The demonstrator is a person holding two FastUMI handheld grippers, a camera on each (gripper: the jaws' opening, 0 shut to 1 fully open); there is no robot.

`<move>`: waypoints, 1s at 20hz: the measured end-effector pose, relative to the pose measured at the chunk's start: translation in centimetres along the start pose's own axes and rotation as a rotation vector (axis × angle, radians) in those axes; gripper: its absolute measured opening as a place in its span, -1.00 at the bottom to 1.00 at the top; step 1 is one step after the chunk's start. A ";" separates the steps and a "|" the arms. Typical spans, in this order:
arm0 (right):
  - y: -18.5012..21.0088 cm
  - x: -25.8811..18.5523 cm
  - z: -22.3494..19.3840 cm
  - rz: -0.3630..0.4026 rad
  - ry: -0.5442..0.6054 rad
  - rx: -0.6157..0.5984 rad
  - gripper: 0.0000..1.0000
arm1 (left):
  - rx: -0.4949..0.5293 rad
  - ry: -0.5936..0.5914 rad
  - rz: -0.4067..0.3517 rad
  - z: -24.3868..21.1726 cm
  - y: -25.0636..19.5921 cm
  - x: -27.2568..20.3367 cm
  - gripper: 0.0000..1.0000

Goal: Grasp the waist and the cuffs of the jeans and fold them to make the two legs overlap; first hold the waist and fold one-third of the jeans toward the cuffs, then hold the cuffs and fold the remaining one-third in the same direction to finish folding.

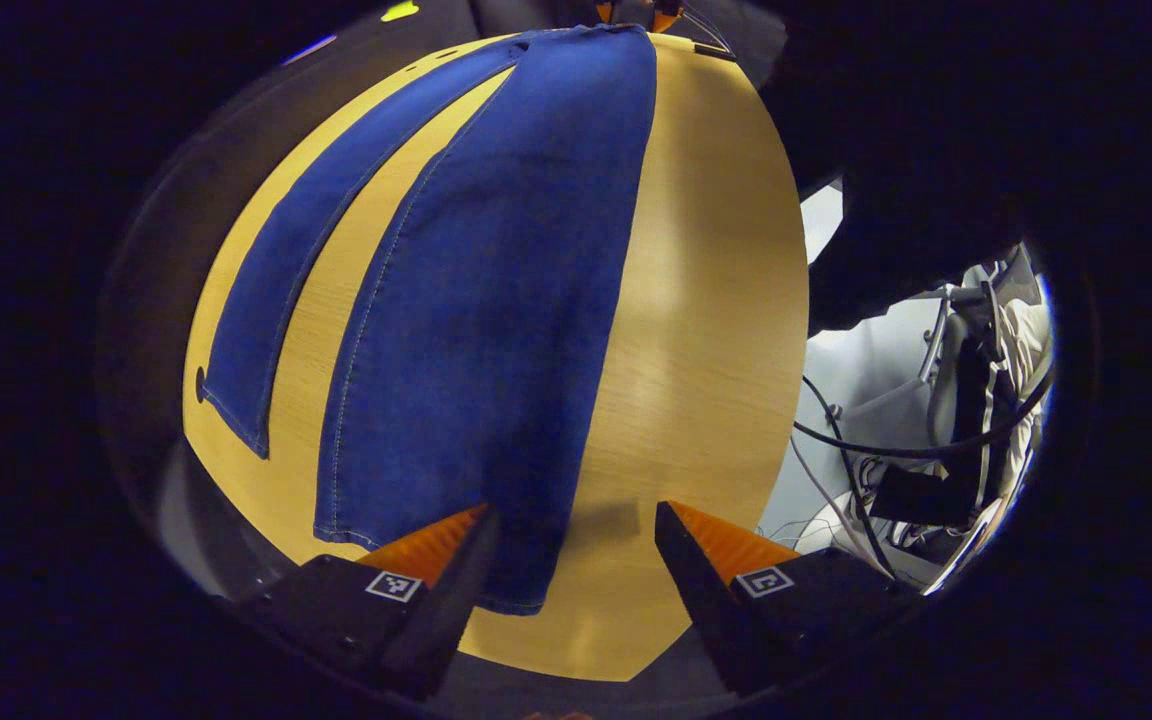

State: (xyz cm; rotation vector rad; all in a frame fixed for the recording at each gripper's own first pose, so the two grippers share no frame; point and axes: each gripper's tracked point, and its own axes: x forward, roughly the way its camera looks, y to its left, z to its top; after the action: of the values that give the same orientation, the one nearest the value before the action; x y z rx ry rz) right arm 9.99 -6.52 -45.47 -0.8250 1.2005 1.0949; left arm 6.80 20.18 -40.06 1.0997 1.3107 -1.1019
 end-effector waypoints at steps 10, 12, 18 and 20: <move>-1.3 2.2 -1.9 0.039 0.149 0.201 0.15 | -0.168 0.053 -0.071 0.4 0.6 0.7 0.85; -2.4 2.3 -1.3 0.033 0.097 0.309 -0.50 | -0.249 0.043 -0.029 0.7 2.4 0.7 0.21; -4.2 -1.7 0.9 0.045 -0.077 0.593 -0.79 | -0.474 -0.037 -0.063 2.3 5.2 -2.6 -0.88; -6.7 -3.7 2.7 0.016 -0.197 0.719 -0.79 | -0.552 -0.065 -0.053 3.1 7.8 -4.1 -0.88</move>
State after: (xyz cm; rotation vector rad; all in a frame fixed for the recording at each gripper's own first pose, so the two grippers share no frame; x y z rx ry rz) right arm 17.18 -6.78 -41.68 -0.1500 1.3044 0.6543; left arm 15.08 18.25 -36.19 0.6160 1.4790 -0.7352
